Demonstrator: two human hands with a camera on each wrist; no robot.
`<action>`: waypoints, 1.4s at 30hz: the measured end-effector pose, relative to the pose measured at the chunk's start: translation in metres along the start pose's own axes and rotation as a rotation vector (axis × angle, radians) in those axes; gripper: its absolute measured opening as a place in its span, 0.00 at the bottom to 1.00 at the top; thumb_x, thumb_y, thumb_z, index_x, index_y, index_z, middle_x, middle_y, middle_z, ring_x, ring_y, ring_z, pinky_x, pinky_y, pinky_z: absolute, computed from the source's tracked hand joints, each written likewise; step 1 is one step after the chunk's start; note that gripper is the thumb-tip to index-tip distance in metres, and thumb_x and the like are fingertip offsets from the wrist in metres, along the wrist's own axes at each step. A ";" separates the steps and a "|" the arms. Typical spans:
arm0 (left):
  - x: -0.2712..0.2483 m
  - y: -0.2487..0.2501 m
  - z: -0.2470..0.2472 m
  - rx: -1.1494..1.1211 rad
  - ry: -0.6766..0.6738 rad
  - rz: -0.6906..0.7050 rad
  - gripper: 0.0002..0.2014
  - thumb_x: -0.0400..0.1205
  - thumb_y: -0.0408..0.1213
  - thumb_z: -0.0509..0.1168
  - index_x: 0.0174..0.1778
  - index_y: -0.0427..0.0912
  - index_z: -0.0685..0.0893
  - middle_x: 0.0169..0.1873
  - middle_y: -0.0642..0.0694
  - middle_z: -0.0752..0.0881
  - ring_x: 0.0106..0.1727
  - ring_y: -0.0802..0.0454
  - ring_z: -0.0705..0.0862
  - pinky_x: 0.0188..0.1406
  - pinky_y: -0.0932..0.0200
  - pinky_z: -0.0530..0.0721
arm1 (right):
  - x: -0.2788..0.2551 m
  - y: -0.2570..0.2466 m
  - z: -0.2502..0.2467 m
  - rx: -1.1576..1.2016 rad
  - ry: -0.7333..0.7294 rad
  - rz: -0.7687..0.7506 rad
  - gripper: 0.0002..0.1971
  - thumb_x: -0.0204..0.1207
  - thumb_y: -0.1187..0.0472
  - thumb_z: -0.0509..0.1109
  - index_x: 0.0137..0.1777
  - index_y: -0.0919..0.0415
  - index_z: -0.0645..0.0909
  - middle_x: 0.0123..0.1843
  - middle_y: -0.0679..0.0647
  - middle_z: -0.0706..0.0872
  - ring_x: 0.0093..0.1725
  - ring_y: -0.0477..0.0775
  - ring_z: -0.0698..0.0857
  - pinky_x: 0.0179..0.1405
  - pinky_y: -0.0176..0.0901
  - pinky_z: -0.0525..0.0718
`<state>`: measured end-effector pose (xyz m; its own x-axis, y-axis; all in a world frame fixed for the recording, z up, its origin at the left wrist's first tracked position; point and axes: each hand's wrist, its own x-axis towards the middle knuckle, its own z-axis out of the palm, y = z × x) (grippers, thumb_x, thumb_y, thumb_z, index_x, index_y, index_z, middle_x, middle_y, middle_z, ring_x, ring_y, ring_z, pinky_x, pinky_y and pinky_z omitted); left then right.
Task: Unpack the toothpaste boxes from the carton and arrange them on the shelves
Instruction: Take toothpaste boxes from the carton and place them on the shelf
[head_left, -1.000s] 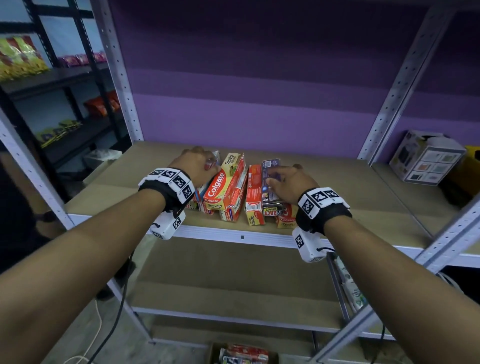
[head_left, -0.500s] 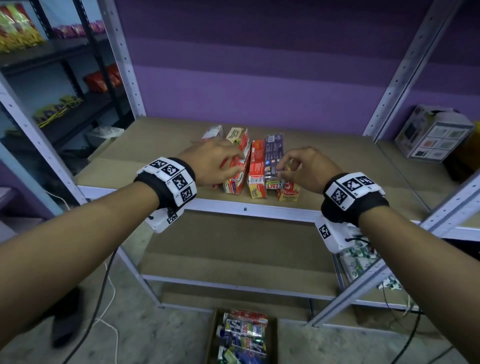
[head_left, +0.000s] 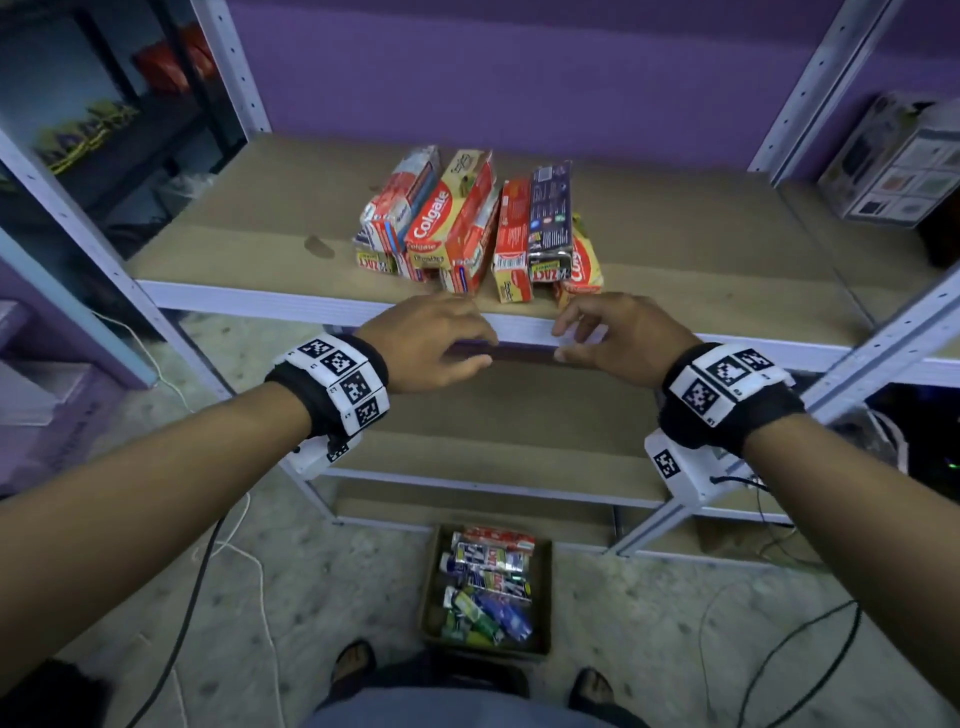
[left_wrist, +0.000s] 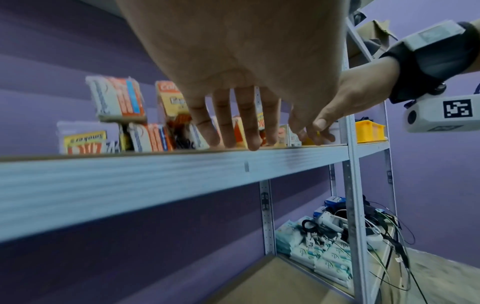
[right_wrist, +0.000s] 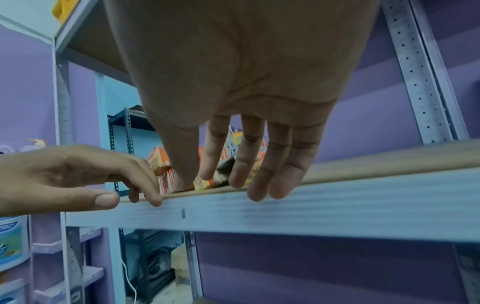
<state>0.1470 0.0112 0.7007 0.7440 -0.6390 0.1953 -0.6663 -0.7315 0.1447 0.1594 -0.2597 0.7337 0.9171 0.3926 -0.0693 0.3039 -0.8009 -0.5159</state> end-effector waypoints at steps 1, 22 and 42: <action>-0.004 0.001 0.008 -0.019 -0.030 -0.019 0.17 0.84 0.54 0.61 0.63 0.52 0.84 0.56 0.51 0.84 0.58 0.49 0.79 0.60 0.49 0.79 | -0.002 0.004 0.008 0.001 -0.032 0.026 0.11 0.70 0.49 0.81 0.51 0.47 0.86 0.47 0.48 0.87 0.50 0.51 0.85 0.55 0.44 0.82; -0.086 0.026 0.212 -0.510 -0.671 -0.543 0.12 0.85 0.50 0.62 0.58 0.52 0.86 0.59 0.51 0.87 0.58 0.49 0.85 0.59 0.54 0.83 | -0.049 0.114 0.222 0.037 -0.621 0.349 0.09 0.79 0.45 0.72 0.56 0.42 0.81 0.67 0.48 0.82 0.39 0.45 0.82 0.42 0.38 0.78; -0.157 -0.006 0.483 -0.483 -0.789 -0.836 0.18 0.86 0.54 0.60 0.64 0.49 0.84 0.62 0.48 0.86 0.63 0.44 0.82 0.62 0.55 0.77 | -0.056 0.257 0.469 0.135 -0.682 0.607 0.15 0.77 0.48 0.73 0.62 0.45 0.82 0.56 0.48 0.82 0.56 0.55 0.85 0.59 0.51 0.84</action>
<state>0.0587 0.0011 0.2009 0.6642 -0.1110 -0.7393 0.1989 -0.9271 0.3178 0.0653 -0.2754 0.2049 0.5458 0.1379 -0.8265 -0.2519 -0.9137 -0.3188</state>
